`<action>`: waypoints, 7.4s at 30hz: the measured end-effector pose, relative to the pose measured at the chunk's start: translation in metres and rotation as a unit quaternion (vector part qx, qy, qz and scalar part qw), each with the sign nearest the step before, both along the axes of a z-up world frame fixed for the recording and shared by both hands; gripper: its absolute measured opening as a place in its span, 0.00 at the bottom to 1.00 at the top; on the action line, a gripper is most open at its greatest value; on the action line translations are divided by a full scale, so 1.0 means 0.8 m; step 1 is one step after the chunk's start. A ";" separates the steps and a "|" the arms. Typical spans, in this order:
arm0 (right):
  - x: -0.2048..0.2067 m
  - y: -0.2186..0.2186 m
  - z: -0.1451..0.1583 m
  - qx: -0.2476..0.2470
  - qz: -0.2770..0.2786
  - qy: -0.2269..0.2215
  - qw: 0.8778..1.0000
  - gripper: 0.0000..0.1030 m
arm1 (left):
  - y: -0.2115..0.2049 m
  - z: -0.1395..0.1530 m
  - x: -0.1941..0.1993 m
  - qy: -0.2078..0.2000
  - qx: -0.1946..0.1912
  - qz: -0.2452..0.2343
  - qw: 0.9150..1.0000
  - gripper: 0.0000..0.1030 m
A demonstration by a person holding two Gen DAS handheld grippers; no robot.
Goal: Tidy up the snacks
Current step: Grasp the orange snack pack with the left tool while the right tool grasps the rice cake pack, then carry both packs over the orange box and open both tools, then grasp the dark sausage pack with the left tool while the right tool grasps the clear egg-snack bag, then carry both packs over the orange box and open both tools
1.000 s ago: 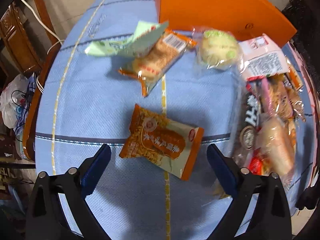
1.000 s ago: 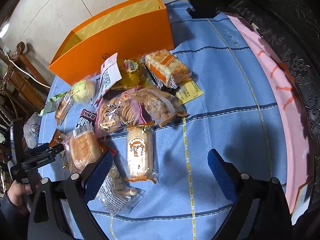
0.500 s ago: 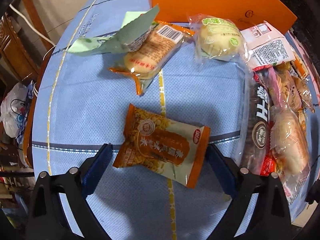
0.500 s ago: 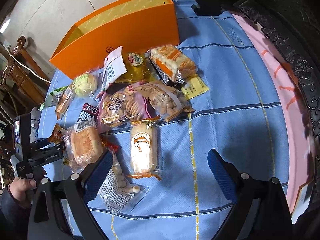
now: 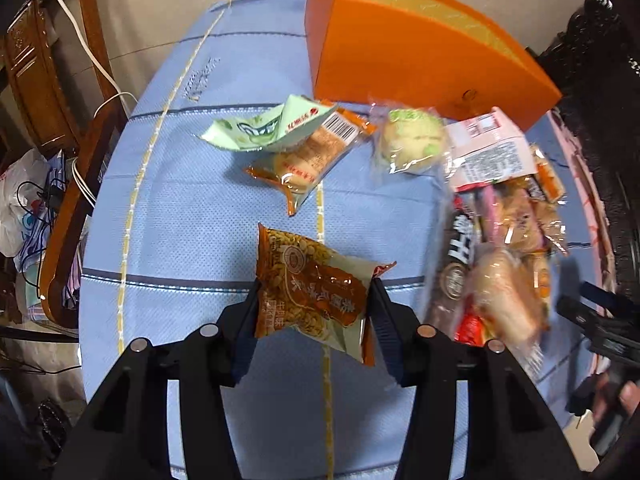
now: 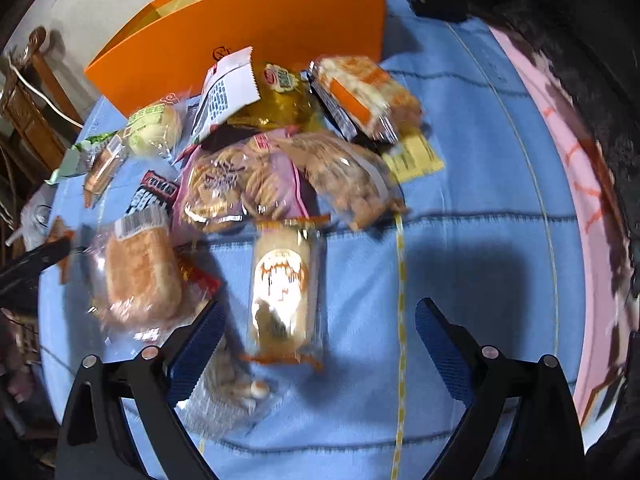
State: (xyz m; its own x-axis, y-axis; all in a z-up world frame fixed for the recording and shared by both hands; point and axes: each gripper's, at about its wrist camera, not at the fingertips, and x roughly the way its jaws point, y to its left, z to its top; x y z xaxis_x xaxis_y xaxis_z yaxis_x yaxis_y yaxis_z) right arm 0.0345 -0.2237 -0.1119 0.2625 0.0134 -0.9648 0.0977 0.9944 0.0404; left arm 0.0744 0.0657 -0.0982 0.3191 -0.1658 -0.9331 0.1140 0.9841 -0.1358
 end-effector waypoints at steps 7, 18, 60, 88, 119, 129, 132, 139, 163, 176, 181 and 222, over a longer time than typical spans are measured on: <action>0.020 0.028 -0.034 -0.030 0.019 0.027 0.999 0.91 | 0.008 0.010 -0.018 0.008 -0.023 0.005 1.000 0.49; 0.008 -0.001 -0.034 0.021 0.011 0.024 0.999 0.34 | -0.002 -0.006 -0.014 0.018 -0.025 -0.004 1.000 0.49; 0.290 -0.028 0.149 0.094 0.017 -0.180 0.979 0.36 | -0.138 0.133 0.268 -0.088 -0.086 -0.017 0.992 0.54; 0.046 -0.065 0.036 0.037 -0.018 -0.039 0.998 0.89 | -0.057 0.053 0.051 0.002 -0.054 0.018 0.998 0.94; -0.048 0.093 -0.041 0.022 0.171 0.032 0.984 0.42 | -0.032 0.000 -0.051 0.060 -0.036 -0.007 0.998 0.94; -0.053 -0.005 -0.010 0.065 0.063 0.010 0.996 0.42 | -0.083 -0.032 -0.044 0.059 0.016 -0.086 0.994 0.94; -0.060 -0.018 -0.012 0.070 0.050 0.011 0.996 0.42 | -0.086 -0.037 -0.033 0.056 0.012 -0.086 0.995 0.94; -0.062 -0.018 -0.007 0.081 0.046 0.015 0.996 0.42 | -0.088 -0.055 -0.006 0.073 0.006 -0.081 0.994 0.94; -0.045 -0.008 -0.007 0.083 0.052 0.020 0.995 0.45 | -0.077 -0.043 -0.023 0.055 -0.017 -0.063 0.996 0.25; -0.038 -0.015 0.004 0.088 0.055 0.006 0.995 0.45 | -0.033 0.003 -0.055 0.034 -0.038 -0.036 0.998 0.25; -0.028 -0.010 0.013 0.088 0.066 0.001 0.994 0.45 | -0.034 0.019 -0.057 0.022 -0.055 -0.029 0.998 0.25; 0.302 -0.022 0.127 0.029 0.033 -0.132 0.990 0.73 | -0.120 0.129 0.264 -0.061 -0.060 0.022 0.996 0.83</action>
State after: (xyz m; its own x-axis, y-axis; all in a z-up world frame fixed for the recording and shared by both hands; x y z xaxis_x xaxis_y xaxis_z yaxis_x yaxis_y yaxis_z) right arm 0.2764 -0.2412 -0.0103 0.5026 0.0925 -0.8596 0.0105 0.9935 0.1130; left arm 0.2859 -0.0302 0.0048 0.4378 -0.2581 -0.8612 0.0943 0.9658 -0.2415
